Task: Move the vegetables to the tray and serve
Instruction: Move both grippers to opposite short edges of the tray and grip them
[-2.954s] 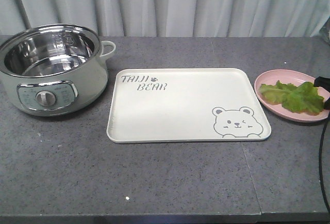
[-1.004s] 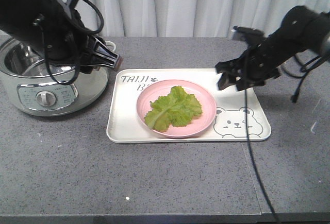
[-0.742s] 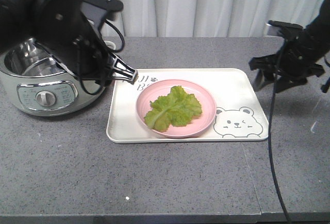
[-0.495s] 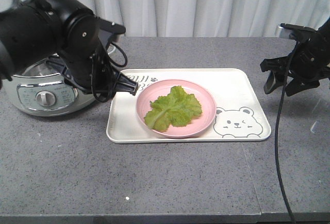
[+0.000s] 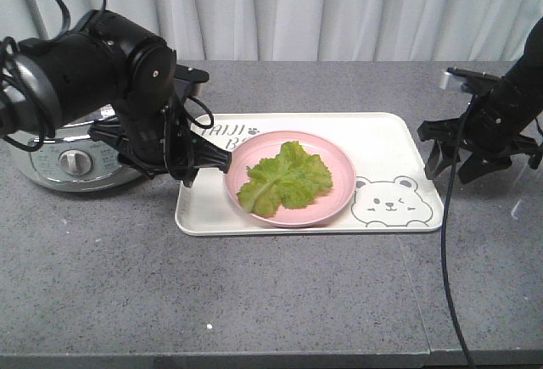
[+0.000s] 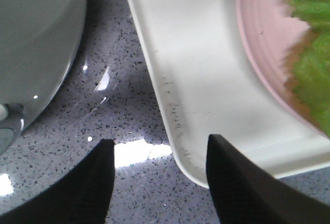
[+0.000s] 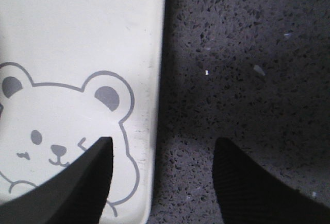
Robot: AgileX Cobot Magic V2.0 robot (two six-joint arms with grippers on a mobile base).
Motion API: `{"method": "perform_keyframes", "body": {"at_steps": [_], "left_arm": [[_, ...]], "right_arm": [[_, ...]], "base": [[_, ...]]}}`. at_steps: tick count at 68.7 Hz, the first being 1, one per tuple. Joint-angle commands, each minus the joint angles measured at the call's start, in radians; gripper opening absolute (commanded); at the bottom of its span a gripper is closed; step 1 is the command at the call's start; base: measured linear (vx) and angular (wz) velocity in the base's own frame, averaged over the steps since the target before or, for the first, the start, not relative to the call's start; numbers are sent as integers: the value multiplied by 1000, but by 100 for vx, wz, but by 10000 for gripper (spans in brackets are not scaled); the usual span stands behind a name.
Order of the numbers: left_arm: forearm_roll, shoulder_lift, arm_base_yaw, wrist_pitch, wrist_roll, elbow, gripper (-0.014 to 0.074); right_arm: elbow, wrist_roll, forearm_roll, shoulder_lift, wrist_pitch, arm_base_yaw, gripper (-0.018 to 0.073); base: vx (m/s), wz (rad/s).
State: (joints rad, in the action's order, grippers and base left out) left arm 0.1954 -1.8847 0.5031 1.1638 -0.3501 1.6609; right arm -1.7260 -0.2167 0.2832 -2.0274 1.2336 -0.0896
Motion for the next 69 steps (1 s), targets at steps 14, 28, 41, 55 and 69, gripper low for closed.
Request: {"method": "perform_keyframes", "body": {"at_steps": [14,28,41,55,69], "left_arm": [[-3,4,-1,-29,-2,26,395],[-3,-19,-1,-29,-1,26,395],[-3,-32,-1,-31,4,26,395],[-14,-33,-16,-37,13,26,395],[-57,-33,-61,-44,38,26,395]], "right_arm": [[-23,-35,74,52,-7,-2,423],[-23,-45,73,52,-15,-2,423],[-23,-45,73,25,7,-1,420],[-23,-46,77,-16,26,-1,420],[-23,-46,77,-21,15,-1,420]], "base": [[0,0],[0,0],[0,0],[0,0],[0,0]]}}
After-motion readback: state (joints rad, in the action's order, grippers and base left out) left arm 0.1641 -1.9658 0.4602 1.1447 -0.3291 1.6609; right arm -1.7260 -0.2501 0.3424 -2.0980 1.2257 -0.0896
